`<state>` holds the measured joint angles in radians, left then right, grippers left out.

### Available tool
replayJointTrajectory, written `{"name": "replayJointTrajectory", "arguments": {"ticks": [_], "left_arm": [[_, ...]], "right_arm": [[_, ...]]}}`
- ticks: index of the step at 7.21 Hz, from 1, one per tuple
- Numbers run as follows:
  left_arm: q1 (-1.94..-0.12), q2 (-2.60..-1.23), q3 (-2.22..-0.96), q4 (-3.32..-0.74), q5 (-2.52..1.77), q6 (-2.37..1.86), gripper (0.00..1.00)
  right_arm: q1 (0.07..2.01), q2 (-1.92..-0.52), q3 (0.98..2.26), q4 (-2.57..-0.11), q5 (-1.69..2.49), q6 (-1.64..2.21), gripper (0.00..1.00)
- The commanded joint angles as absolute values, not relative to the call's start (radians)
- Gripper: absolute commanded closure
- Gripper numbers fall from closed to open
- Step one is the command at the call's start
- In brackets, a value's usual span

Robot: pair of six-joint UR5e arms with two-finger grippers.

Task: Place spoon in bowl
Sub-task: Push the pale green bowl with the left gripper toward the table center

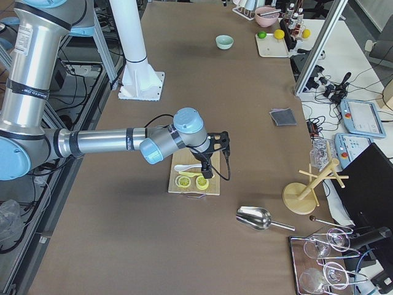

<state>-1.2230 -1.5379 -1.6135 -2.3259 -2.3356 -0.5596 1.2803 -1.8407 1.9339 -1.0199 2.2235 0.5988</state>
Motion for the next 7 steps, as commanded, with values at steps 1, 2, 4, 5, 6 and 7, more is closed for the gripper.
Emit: {"name": "replayJointTrajectory", "arguments": {"ticks": [1,2,4,5,6,7], "left_arm": [[-1.107,-1.580,-1.562,-2.448,-2.243,-0.757,0.02],[-1.059,-1.607,-1.554,-2.450,-2.196,-0.803,0.02],[-1.014,-1.640,-1.467,-2.512,-2.169,-0.811,0.02],[-1.008,-1.652,-1.409,-2.569,-2.145,-0.811,0.05],[-1.006,-1.654,-1.405,-2.579,-2.145,-0.819,0.31],[-0.980,-1.655,-1.408,-2.583,-2.143,-0.866,0.73]], "right_arm": [[1.253,-1.838,1.937,-1.011,2.215,0.655,0.00],[1.227,-1.836,1.942,-1.009,2.194,0.698,0.01],[1.184,-1.836,1.942,-0.971,2.157,0.735,0.00],[1.181,-1.838,1.942,-0.968,2.157,0.735,0.00],[1.180,-1.838,1.942,-0.966,2.157,0.735,0.00],[1.178,-1.839,1.944,-0.966,2.157,0.735,0.00]]}}
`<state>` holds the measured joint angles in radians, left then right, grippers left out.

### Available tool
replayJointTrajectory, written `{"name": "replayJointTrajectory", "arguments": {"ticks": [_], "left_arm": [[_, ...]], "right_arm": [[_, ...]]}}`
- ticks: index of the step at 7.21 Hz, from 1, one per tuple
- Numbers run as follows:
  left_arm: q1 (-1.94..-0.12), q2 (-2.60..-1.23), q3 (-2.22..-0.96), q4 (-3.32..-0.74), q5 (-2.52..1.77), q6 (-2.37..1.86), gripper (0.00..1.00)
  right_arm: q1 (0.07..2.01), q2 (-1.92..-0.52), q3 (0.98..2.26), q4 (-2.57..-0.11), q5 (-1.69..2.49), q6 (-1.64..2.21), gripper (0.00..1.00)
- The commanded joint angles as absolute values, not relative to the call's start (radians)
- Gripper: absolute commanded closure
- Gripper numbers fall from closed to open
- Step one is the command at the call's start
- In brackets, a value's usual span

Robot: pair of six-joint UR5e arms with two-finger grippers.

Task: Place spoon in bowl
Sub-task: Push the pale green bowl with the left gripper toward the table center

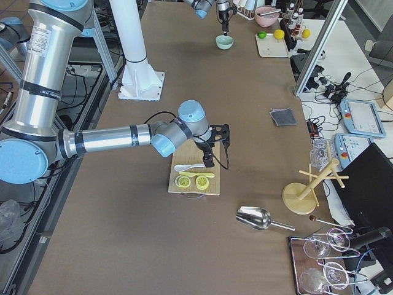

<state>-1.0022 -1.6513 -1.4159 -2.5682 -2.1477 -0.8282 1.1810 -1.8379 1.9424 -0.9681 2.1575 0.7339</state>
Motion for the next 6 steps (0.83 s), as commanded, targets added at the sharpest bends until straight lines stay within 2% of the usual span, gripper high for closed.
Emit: {"name": "replayJointTrajectory", "arguments": {"ticks": [1,2,4,6], "left_arm": [[-0.959,-1.655,-1.408,-2.609,-2.141,-0.868,0.94],[-0.957,-1.655,-1.408,-2.614,-2.141,-0.868,0.98],[-0.957,-1.681,-1.445,-2.597,-2.144,-0.891,1.00],[-0.921,-1.828,-1.480,-2.525,-2.138,-1.092,1.00]], "right_arm": [[1.177,-1.839,1.944,-0.966,2.158,0.735,0.00],[1.177,-1.839,1.944,-0.966,2.158,0.735,0.00],[1.177,-1.839,1.947,-0.966,2.161,0.735,0.00],[1.175,-1.838,1.947,-0.966,2.161,0.735,0.00]]}}
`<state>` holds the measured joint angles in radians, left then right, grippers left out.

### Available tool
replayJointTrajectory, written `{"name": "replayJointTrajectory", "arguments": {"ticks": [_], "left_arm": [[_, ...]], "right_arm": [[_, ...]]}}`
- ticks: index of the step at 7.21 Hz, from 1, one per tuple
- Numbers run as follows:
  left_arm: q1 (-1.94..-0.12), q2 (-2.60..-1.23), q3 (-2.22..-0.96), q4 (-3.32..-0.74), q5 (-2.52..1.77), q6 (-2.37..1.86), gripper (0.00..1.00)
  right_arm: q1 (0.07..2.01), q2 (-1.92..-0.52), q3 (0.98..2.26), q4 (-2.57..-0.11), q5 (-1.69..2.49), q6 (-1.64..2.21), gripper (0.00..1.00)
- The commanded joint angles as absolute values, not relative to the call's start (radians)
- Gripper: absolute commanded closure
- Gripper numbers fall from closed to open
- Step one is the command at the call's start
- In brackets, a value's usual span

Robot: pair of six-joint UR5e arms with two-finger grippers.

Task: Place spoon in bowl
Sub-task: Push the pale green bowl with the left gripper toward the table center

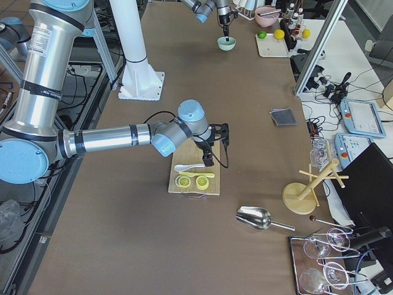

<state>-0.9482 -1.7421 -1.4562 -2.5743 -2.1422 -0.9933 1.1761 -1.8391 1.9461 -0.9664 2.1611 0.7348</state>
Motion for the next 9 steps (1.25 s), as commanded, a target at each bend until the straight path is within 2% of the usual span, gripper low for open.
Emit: {"name": "replayJointTrajectory", "arguments": {"ticks": [1,2,4,5,8,9], "left_arm": [[-0.852,-1.883,-1.544,-2.414,-2.073,-1.154,1.00],[-0.757,-1.952,-1.612,-2.244,-1.981,-1.204,1.00],[-0.566,-2.165,-1.612,-1.988,-1.794,-1.329,1.00],[-0.511,-2.210,-1.579,-1.953,-1.723,-1.338,1.00],[-0.499,-2.218,-1.554,-1.954,-1.720,-1.350,0.98],[-0.499,-2.218,-1.555,-1.954,-1.718,-1.345,0.18]], "right_arm": [[1.175,-1.838,1.947,-0.966,2.161,0.735,0.00],[1.175,-1.838,1.947,-0.966,2.161,0.736,0.00],[1.175,-1.838,1.947,-0.966,2.161,0.738,0.00],[1.174,-1.836,1.947,-0.966,2.163,0.739,0.00],[1.169,-1.836,1.947,-0.966,2.161,0.738,0.00],[1.161,-1.836,1.948,-0.966,2.158,0.736,0.00]]}}
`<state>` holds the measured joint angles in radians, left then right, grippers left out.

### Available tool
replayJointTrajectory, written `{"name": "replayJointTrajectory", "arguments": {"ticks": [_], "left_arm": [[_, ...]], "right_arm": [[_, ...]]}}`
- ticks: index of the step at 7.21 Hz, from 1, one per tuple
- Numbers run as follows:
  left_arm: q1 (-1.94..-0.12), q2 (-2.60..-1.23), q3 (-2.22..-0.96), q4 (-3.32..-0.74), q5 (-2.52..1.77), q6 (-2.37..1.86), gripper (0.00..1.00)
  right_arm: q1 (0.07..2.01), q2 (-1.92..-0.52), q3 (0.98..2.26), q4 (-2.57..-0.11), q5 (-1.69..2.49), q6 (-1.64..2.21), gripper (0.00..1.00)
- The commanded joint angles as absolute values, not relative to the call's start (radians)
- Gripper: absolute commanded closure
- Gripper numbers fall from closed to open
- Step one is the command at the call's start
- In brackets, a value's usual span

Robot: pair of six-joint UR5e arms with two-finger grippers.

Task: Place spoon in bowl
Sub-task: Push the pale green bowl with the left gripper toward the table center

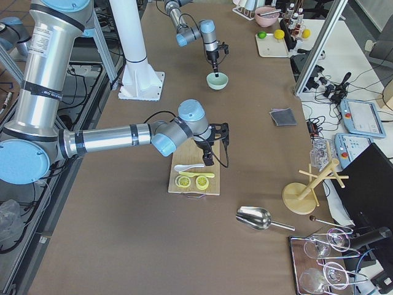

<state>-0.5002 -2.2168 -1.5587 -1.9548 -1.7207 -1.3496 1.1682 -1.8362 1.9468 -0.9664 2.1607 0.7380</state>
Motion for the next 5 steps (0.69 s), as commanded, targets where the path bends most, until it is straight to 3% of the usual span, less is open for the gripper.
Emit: {"name": "replayJointTrajectory", "arguments": {"ticks": [1,3,5], "left_arm": [[-0.500,-2.215,-1.560,-1.954,-1.686,-1.342,0.01],[-0.555,-2.162,-1.682,-1.924,-1.745,-1.213,0.01],[-0.760,-1.948,-1.823,-1.922,-1.999,-0.968,0.01]], "right_arm": [[1.155,-1.826,1.948,-0.966,2.146,0.736,0.00],[1.129,-1.799,1.948,-0.968,2.120,0.745,0.00],[1.010,-1.776,1.966,-0.968,2.026,0.918,0.01]]}}
